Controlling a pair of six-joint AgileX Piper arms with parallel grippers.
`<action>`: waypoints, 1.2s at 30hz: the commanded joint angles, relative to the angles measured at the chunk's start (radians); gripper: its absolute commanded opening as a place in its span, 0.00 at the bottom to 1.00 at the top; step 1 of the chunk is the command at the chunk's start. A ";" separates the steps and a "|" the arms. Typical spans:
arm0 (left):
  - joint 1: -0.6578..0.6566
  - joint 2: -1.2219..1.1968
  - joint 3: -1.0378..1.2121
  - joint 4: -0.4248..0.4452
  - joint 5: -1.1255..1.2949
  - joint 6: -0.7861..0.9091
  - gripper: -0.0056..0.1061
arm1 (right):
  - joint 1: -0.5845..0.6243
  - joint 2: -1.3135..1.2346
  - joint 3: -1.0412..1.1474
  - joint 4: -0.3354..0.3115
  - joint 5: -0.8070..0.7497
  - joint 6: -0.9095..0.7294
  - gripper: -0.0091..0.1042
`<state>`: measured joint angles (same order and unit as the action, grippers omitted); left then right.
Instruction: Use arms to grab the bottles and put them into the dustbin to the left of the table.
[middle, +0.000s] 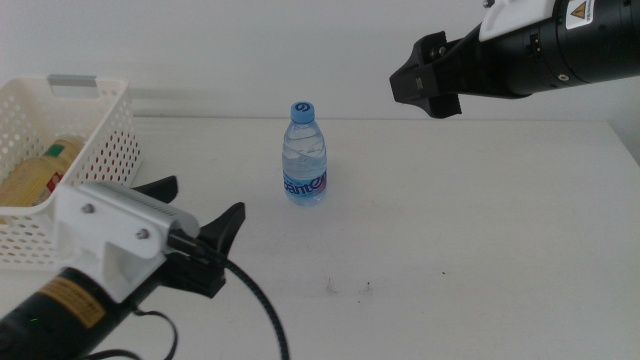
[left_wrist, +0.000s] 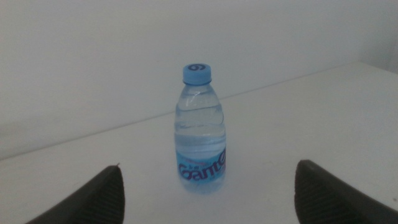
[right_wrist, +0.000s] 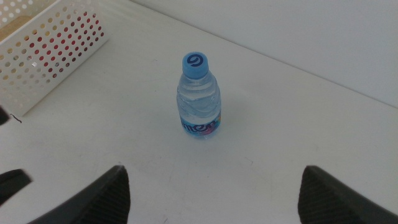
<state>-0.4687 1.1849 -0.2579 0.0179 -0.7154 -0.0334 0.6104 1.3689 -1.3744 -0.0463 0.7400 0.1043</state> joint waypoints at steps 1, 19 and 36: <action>-0.001 0.091 0.002 0.001 -0.145 -0.016 0.89 | -0.003 -0.005 -0.004 -0.005 -0.006 -0.008 0.89; -0.001 0.692 -0.390 -0.024 -0.291 0.012 0.89 | -0.003 -0.005 -0.004 -0.005 -0.006 -0.008 0.89; -0.001 1.021 -0.725 -0.060 -0.283 0.000 0.89 | -0.003 -0.005 -0.004 -0.005 -0.006 -0.008 0.89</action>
<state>-0.4687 2.1901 -0.9519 -0.0278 -0.9899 -0.0227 0.6104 1.3689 -1.3744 -0.0463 0.7400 0.1043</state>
